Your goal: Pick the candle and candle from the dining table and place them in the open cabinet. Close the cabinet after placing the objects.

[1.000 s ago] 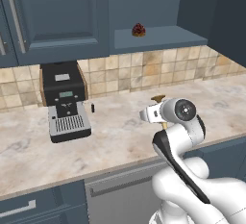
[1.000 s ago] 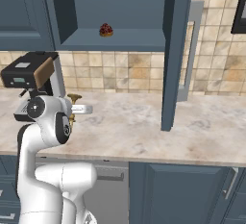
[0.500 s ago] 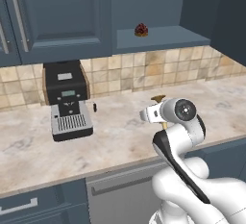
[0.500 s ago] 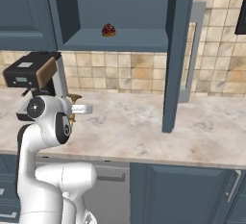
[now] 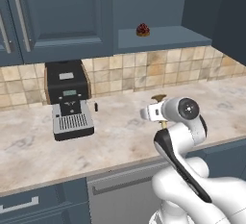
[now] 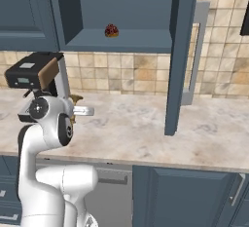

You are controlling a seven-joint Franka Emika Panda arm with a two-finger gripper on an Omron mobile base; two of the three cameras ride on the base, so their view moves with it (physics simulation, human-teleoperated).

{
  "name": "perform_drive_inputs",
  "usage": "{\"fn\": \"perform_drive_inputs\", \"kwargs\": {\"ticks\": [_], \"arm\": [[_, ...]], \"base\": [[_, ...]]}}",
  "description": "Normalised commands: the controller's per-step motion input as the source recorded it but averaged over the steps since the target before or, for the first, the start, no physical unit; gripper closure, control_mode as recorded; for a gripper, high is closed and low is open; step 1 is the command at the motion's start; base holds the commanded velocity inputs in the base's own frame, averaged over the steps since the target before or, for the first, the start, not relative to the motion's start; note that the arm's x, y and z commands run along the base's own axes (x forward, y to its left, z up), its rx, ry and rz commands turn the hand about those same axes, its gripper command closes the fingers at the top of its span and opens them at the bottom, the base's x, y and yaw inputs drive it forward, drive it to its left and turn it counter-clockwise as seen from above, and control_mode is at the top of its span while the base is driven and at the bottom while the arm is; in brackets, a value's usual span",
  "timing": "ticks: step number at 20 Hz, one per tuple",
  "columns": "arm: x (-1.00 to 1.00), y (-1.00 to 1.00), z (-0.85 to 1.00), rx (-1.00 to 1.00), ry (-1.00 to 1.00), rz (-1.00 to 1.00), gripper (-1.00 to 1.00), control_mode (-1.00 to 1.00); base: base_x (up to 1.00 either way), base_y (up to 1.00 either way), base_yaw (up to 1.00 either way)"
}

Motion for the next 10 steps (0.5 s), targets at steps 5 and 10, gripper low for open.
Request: {"fn": "perform_drive_inputs", "kwargs": {"ticks": [5,10], "arm": [[-0.08,0.00,0.47,0.19,0.00,0.00,1.00,-1.00],[0.00,0.00,0.58,0.13,0.00,0.00,1.00,-1.00]], "base": [[0.00,0.00,0.00],[0.00,0.00,0.00]]}}
